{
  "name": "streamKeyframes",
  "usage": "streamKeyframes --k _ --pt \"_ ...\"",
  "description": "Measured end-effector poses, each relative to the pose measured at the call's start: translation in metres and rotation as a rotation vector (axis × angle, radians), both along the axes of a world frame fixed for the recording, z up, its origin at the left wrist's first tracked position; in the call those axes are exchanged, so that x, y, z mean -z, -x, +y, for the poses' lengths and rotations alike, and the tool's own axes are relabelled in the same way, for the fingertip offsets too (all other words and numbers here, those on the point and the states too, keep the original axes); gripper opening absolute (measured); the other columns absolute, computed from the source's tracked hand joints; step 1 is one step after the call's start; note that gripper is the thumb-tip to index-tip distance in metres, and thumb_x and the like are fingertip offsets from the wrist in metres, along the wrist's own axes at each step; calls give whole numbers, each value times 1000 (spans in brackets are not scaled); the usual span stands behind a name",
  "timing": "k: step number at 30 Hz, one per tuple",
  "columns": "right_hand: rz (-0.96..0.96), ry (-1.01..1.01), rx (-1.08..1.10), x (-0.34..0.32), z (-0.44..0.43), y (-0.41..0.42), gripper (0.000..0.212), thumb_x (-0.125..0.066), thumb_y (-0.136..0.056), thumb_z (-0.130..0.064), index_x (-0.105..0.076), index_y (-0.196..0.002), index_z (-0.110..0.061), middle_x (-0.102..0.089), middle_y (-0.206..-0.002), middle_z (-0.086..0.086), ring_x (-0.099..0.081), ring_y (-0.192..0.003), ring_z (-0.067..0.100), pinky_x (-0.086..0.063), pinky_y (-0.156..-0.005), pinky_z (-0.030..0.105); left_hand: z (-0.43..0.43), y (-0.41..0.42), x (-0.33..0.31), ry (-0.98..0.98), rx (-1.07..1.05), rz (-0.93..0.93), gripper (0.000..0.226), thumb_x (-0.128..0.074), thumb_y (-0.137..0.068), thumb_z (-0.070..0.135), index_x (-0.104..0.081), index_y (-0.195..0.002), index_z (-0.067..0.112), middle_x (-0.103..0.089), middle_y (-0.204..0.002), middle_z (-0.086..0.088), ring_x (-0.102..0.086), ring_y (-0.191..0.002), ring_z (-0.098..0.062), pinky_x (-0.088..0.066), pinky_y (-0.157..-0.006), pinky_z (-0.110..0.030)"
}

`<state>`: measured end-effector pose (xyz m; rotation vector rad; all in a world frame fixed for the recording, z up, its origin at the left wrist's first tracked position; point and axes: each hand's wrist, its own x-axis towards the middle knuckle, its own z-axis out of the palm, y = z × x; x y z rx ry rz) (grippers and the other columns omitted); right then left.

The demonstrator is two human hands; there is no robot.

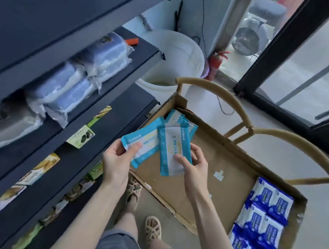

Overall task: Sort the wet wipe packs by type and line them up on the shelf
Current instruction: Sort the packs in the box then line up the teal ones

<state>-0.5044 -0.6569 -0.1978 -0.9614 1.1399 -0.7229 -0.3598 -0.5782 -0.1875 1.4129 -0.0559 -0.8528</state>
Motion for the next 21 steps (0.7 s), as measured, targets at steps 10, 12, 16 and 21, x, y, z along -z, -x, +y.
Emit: streamKeyframes --k 10,12,16,21 --pt "-172 188 -398 -100 71 -56 22 -73 -78 -7 -67 -95 -20 -72 -99 2 -67 -96 28 -54 -87 50 153 -14 -109 -9 -482 -325 13 -77 -74 16 -70 -82 22 -74 -83 6 -71 -84 -15 -55 -71 -31" --pt "-211 237 -470 -118 93 -82 20 -74 -77 -6 -65 -92 -16 -72 -96 5 -69 -87 24 -58 -72 41 189 -26 -126 -21 -576 -384 12 -76 -75 16 -69 -81 23 -74 -84 6 -71 -85 -16 -56 -72 -33" --pt "-299 287 -636 -149 148 -134 18 -76 -76 -9 -65 -85 -20 -73 -96 4 -68 -92 24 -56 -74 36 261 -52 -159 -45 -698 -500 11 -72 -81 12 -68 -85 22 -73 -88 6 -70 -86 -12 -57 -73 -30" --pt "-353 357 -760 -179 228 -193 16 -74 -80 -12 -66 -92 -19 -72 -95 2 -67 -85 18 -53 -66 30 355 -90 -193 -87 -786 -654 12 -69 -83 5 -65 -85 15 -71 -86 1 -67 -73 -5 -57 -65 -26"
